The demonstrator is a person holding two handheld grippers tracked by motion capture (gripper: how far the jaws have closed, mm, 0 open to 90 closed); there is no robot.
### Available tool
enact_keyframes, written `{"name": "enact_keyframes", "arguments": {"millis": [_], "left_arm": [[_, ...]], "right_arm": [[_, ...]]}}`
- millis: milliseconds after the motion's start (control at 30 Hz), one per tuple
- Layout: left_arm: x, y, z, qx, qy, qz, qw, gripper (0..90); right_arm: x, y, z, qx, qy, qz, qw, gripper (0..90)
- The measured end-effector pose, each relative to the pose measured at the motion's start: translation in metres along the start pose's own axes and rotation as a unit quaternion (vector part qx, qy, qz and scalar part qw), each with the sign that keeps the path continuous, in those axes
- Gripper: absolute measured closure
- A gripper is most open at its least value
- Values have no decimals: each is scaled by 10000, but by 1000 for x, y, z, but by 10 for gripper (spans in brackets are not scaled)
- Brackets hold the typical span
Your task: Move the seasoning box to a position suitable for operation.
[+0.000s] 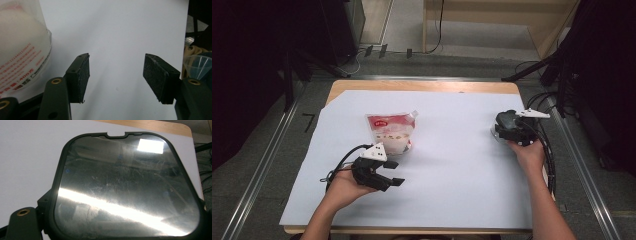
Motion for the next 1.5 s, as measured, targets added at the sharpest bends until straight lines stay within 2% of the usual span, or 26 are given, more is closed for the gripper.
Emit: {"name": "enact_keyframes", "arguments": {"millis": [100,233,333,467,533,700,767,833,867,900,1000,1133,1300,1333,1367,1500], "left_arm": [[2,2,-1,42,3,-5,10000,399],[2,4,1,0,3,29,10000,397],[1,8,5,7,-23,53,10000,397],[-1,10,10,74,-34,139,9999,397],[-2,13,14,139,-133,193,9996,397],[0,18,20,159,-150,265,9994,399],[1,22,20,208,-182,275,9992,402],[1,28,22,145,-206,278,9993,403],[2,33,24,158,-226,297,9992,404],[2,33,24,158,-226,297,9992,405],[2,40,28,154,-277,349,9989,406],[1,45,33,28,-308,300,9991,411],[-1,44,36,53,-321,387,9987,413],[-2,43,35,-10,-384,318,9988,413],[-2,43,35,-10,-384,318,9988,413],[1,42,34,-1,-341,299,9990,414]], "right_arm": [[1,1,-3,13,-3,-33,10000,159],[5,6,-10,-99,87,19,9999,160],[15,7,-18,-54,248,-19,9997,160],[24,8,-23,-45,338,-118,9993,161],[33,8,-29,-42,458,-149,9988,161],[41,5,-38,13,597,-170,9981,161],[47,4,-42,62,660,-189,9976,161],[52,2,-44,128,722,-208,9971,161],[59,1,-46,154,763,-242,9967,161],[59,1,-46,154,763,-242,9967,161],[72,-1,-52,168,908,-326,9952,161],[85,-3,-59,183,1047,-401,9935,161],[99,-7,-64,222,1171,-467,9918,161],[105,-8,-65,220,1238,-533,9906,161],[105,-8,-65,220,1238,-533,9906,161],[121,-8,-63,235,1448,-608,9873,161]]}}
Point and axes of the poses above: each handheld gripper's, and its own axes: z roughly forward along the jaws, y roughly out of its top, x roughly to its left, the point moved 6 cm from there along z, roughly forward along the jaws, and after that the axes turned 6 degrees about -x, right-handed, at the moved point
